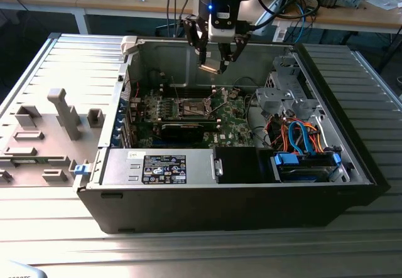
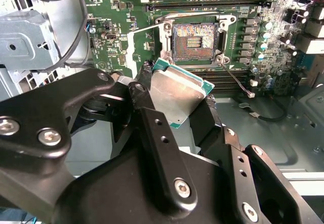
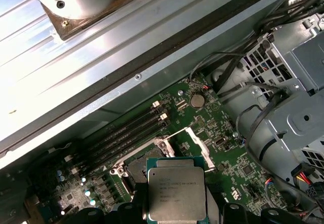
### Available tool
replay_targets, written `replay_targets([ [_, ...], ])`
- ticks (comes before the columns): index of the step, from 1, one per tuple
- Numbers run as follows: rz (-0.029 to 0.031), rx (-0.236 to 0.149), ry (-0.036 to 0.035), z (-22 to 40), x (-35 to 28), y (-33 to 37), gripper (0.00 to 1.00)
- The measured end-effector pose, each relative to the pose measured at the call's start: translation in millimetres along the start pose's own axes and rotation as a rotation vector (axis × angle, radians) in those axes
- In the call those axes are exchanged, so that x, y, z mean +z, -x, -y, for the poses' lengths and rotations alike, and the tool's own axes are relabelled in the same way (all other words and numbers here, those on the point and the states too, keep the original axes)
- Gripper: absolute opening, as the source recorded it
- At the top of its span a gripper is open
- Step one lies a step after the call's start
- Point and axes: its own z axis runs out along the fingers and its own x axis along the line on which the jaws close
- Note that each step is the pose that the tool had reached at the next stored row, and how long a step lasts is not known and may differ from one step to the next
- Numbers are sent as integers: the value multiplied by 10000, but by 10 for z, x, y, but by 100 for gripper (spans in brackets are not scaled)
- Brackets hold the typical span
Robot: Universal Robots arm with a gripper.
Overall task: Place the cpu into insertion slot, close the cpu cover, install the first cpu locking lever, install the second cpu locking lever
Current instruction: 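Place the cpu into insertion slot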
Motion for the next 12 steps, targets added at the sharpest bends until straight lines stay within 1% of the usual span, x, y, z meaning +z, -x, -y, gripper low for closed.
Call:
replay_targets([
  [2, 4, 71, 1, 0, 5, 0, 55],
  [12, 7, 115, 2, 0, 7, 0, 55],
])
